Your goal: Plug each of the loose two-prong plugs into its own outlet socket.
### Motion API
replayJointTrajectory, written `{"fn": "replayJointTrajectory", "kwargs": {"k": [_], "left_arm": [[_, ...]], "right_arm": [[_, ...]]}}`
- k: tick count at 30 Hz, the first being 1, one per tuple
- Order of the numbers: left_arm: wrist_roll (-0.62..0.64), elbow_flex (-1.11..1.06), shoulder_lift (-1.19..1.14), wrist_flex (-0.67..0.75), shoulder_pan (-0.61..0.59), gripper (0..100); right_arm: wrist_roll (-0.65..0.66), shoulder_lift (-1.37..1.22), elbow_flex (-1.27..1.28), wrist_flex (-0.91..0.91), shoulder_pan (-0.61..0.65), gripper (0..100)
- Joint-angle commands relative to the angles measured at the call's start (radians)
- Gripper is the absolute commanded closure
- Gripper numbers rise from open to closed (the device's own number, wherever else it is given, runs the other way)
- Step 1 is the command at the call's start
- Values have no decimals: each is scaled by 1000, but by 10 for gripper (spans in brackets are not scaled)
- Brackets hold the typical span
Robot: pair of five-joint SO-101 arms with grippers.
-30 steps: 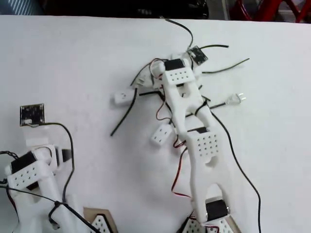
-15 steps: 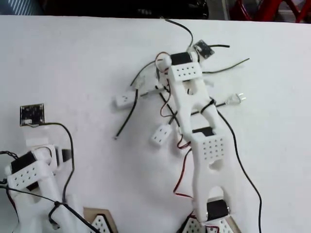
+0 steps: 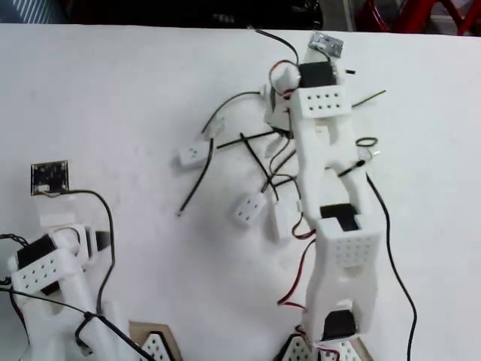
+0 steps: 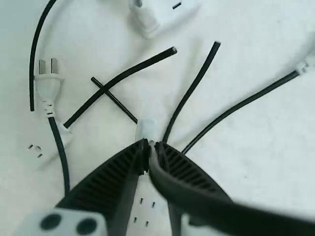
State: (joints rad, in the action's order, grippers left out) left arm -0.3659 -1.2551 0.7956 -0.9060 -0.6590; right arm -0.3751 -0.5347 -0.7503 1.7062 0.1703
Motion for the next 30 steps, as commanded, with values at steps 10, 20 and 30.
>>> {"fn": "replayJointTrajectory", "kwargs": {"k": [10, 20, 30], "left_arm": [[3, 5, 19, 20, -5, 710], [3, 5, 19, 20, -5, 710], [3, 5, 19, 20, -5, 710]], "right_arm": [[569, 288, 310, 10, -191, 982], [872, 206, 448, 5, -168, 982], [890, 8, 226, 10, -62, 816]]}}
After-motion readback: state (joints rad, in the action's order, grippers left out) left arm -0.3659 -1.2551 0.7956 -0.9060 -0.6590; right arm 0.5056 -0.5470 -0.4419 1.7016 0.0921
